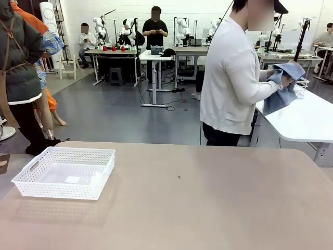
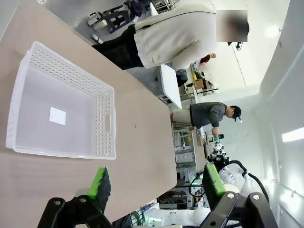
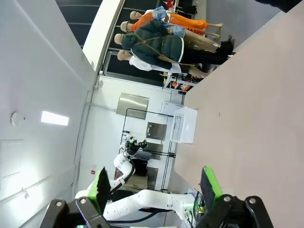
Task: Clean and organize the cups into the basket.
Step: Pick up the Organizing basket and move it to the center of the table, then pick up the Reusable plastic cup from the right side of the table and place it inside the Organizing basket.
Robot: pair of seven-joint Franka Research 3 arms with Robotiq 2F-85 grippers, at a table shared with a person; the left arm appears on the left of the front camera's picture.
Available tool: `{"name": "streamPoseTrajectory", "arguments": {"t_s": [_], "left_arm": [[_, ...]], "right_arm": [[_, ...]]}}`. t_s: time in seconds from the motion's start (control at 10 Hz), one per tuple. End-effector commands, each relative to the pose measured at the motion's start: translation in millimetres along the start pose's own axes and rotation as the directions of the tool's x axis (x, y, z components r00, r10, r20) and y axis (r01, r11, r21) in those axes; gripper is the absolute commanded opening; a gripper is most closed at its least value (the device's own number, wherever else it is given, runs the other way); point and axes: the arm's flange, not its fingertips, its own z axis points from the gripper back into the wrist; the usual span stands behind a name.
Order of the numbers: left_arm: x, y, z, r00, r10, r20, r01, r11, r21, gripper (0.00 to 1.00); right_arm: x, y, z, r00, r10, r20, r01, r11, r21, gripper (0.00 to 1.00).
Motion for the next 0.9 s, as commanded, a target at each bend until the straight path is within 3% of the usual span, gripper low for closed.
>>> {"name": "streamPoseTrajectory", "arguments": {"t_s": [0.0, 0.8], "left_arm": [[1.6, 9.3, -7.0, 1.000, 0.020, -0.017, -0.020, 1.000, -0.010, 1.00], [1.6, 9.3, -7.0, 1.000, 0.020, -0.017, -0.020, 1.000, -0.010, 1.00]], "right_arm": [[0.5, -2.2, -0.1, 1.000, -0.006, -0.002, 0.006, 1.000, -0.016, 1.00], [0.5, -2.2, -0.1, 1.000, -0.006, -0.002, 0.006, 1.000, -0.016, 1.00]]}}
